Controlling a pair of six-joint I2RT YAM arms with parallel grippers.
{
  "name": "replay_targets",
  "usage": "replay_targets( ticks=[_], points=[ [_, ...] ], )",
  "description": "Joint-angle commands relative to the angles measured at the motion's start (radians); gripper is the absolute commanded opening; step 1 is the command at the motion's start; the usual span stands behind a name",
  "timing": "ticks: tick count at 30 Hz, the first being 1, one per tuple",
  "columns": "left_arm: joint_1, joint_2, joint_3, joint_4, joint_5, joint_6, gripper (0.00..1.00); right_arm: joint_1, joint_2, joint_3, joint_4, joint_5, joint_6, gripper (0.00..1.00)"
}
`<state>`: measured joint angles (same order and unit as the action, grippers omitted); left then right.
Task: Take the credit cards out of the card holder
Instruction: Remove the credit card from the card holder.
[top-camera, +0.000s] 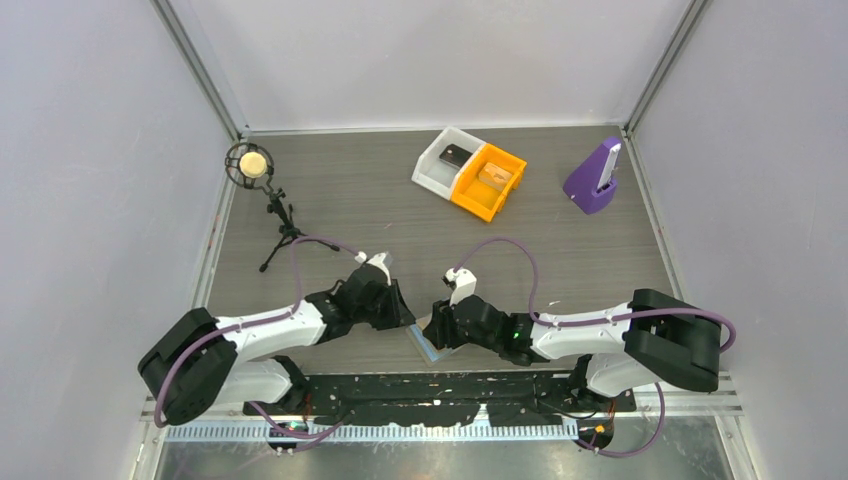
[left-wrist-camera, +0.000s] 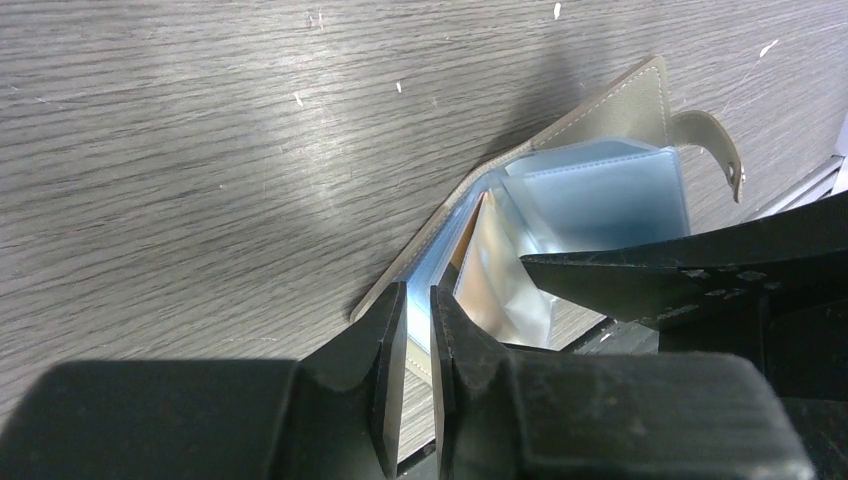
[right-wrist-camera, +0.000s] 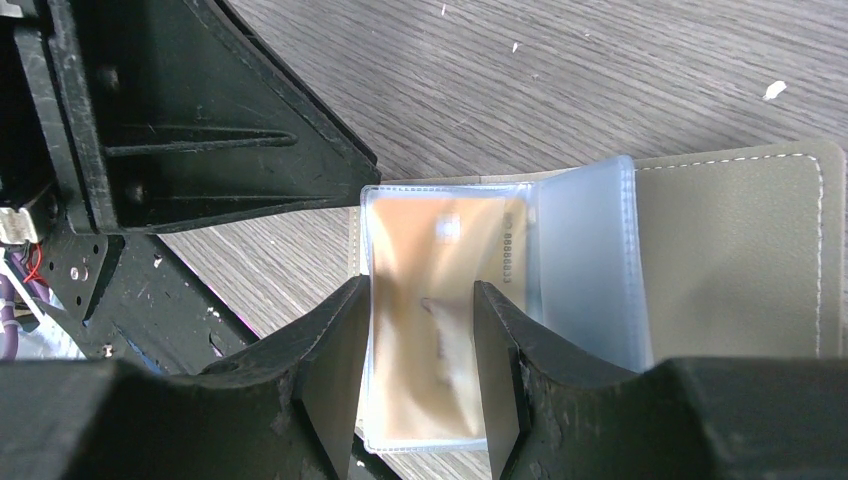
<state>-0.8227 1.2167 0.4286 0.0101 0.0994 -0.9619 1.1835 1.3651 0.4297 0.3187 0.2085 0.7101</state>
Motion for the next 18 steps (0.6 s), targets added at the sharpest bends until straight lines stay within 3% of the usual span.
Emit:
replay_targets(
  ticks=[1,13,18],
  points=[
    [-0.003,0.014,0.028,0.057,0.021,-0.001,0.17,0.004,-0.027,-0.009,0.015,0.014,0.009,0.48],
    [-0.003,0.006,0.048,0.048,0.068,0.013,0.17,0.004,-0.035,-0.008,0.019,0.017,0.010,0.46],
    [-0.003,-0.003,0.059,0.015,0.070,0.026,0.17,0.004,-0.054,-0.010,0.014,0.030,0.012,0.40]
  ],
)
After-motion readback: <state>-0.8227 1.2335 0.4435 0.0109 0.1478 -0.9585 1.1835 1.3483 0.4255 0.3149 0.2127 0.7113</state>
